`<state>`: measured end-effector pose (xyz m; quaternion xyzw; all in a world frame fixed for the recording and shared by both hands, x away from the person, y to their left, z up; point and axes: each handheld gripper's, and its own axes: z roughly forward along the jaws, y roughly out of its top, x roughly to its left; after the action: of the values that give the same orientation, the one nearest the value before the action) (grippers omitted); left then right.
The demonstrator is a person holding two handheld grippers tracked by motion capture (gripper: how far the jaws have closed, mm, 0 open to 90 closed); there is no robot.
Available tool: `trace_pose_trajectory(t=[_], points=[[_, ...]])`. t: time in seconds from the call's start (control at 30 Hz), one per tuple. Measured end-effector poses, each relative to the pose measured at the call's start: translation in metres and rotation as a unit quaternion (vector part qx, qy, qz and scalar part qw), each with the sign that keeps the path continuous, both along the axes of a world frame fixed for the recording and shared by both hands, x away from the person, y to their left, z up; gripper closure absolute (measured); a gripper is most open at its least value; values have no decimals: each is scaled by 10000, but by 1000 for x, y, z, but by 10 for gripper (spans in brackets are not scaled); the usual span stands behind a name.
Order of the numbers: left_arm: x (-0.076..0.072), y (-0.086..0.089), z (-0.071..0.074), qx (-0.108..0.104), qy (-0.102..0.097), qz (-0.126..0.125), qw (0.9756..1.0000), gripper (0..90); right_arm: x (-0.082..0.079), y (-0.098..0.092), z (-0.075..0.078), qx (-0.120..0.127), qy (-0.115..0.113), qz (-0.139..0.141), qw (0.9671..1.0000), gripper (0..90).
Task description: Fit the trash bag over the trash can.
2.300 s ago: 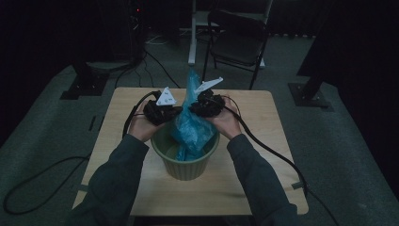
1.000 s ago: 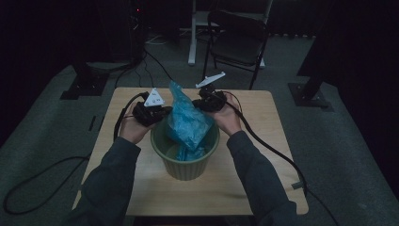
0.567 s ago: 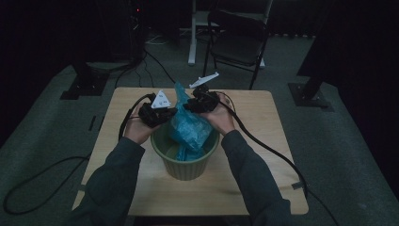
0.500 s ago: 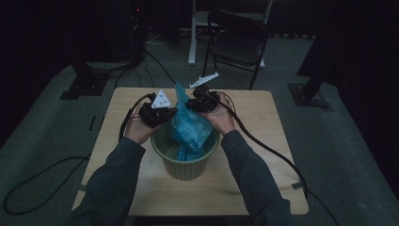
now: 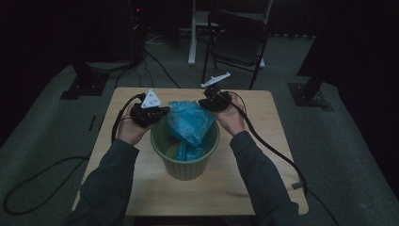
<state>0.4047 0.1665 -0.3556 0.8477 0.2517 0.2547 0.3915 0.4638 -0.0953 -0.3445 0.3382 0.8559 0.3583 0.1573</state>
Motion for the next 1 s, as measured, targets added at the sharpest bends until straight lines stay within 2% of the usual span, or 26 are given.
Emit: trace_pose_trajectory(t=[0.1, 0.17, 0.27, 0.3, 0.33, 0.37, 0.4, 0.47, 0.5, 0.57, 0.6, 0.77, 0.87, 0.9, 0.93, 0.97, 1.0], points=[[0, 9, -3, -30, 23, 86, 10000, 900, 0, -9, -4, -55, 71, -32, 10000, 900], [1, 16, -5, -144, 73, 153, 9998, 900, 0, -14, -5, -71, 110, -41, 9999, 900], [1, 19, -6, -210, 102, 168, 9996, 900, 0, -20, -5, 188, 167, -70, 9997, 899], [1, 19, -6, -214, 100, 174, 9996, 900, 0, -21, -3, 345, 147, -9, 9993, 840], [1, 19, -6, -214, 100, 174, 9996, 900, 0, -21, -3, 345, 147, -9, 9993, 840], [1, 19, -6, -214, 100, 174, 9996, 900, 0, -21, -1, 475, 118, 46, 9988, 807], [1, 16, -5, -190, 70, 152, 9997, 900, -1, -18, 4, 701, 123, 169, 9973, 761], [2, 14, -5, -179, 71, 135, 9997, 900, -1, -13, 7, 789, 60, 314, 9964, 721], [2, 12, -4, -160, 62, 114, 9998, 900, -1, -9, 8, 789, 61, 325, 9963, 693], [2, 9, -4, -145, 62, 69, 9999, 900, -1, -4, 9, 765, 60, 364, 9964, 687], [2, 7, -4, -133, 59, 50, 9999, 900, 0, 7, 9, 754, 80, 459, 9961, 672], [2, 0, -4, -101, 28, 2, 9999, 900, 3, 22, 9, 784, 163, 545, 9953, 655], [2, -1, -5, -120, 31, 1, 9999, 900, 6, 31, 6, 607, 256, 543, 9963, 711], [2, -1, -5, -120, 28, 6, 9999, 900, 6, 33, 5, 494, 263, 535, 9970, 803], [2, -1, -5, -120, 28, 6, 9999, 900, 6, 33, 5, 494, 263, 535, 9970, 803], [1, 1, -4, -140, 3, 30, 9999, 900, 6, 33, 4, 380, 209, 516, 9977, 871], [1, 3, -4, -142, 6, 41, 9999, 900, 4, 31, 5, 293, 131, 442, 9985, 900]])
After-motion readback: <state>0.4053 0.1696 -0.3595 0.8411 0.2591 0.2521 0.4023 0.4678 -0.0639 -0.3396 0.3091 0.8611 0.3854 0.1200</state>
